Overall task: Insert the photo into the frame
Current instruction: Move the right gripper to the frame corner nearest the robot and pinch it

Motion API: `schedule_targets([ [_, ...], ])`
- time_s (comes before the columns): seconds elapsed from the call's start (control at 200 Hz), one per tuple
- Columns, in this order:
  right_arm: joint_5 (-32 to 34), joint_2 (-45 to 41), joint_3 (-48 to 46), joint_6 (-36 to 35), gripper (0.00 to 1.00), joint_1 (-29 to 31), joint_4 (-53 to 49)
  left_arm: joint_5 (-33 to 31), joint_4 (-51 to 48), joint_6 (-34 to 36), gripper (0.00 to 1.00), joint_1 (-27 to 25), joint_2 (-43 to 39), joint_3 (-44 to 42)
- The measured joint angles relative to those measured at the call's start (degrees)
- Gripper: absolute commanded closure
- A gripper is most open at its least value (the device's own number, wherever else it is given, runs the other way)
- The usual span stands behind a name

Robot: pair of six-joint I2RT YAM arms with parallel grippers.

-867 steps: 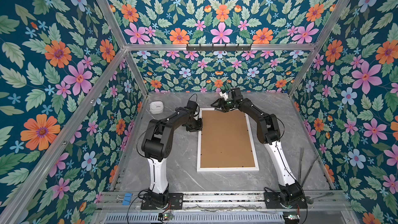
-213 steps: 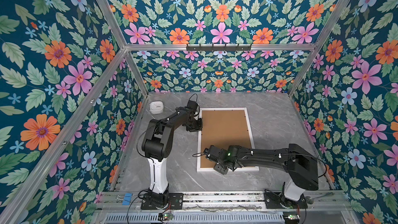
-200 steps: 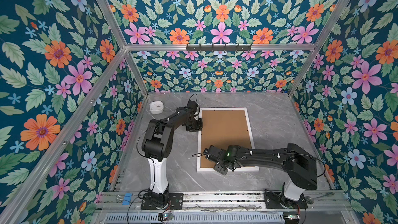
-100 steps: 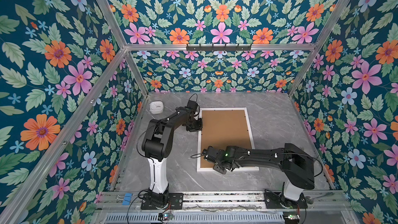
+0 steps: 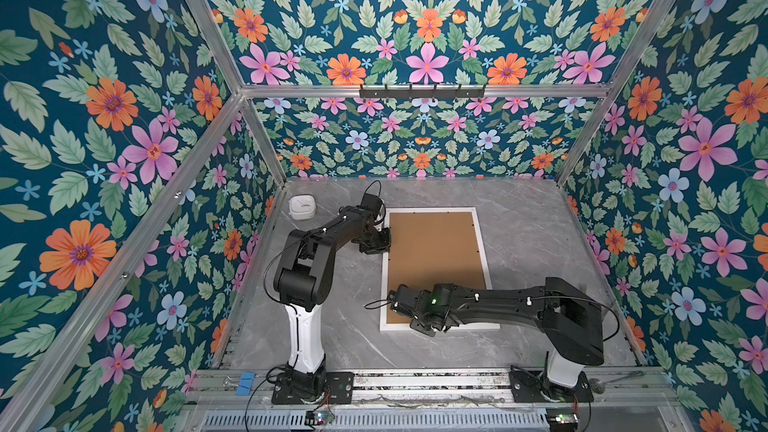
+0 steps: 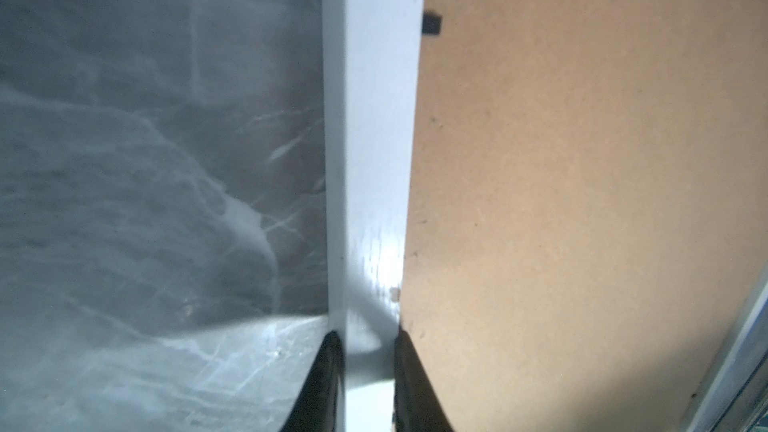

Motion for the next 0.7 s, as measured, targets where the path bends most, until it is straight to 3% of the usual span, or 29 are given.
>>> schedule_targets([
  [0.57,4.55,-0.98,-2.05,0.04,0.37,-0.07,8.13,-0.11,-0.48,0.39,0.85,-0.11,0.09,0.66],
  [0.7,0.79,-3.87,-2.14,0.57,0.35,-0.44,6.08,-0.04,-0.61,0.39,0.72,-0.11,-0.07,0.7],
])
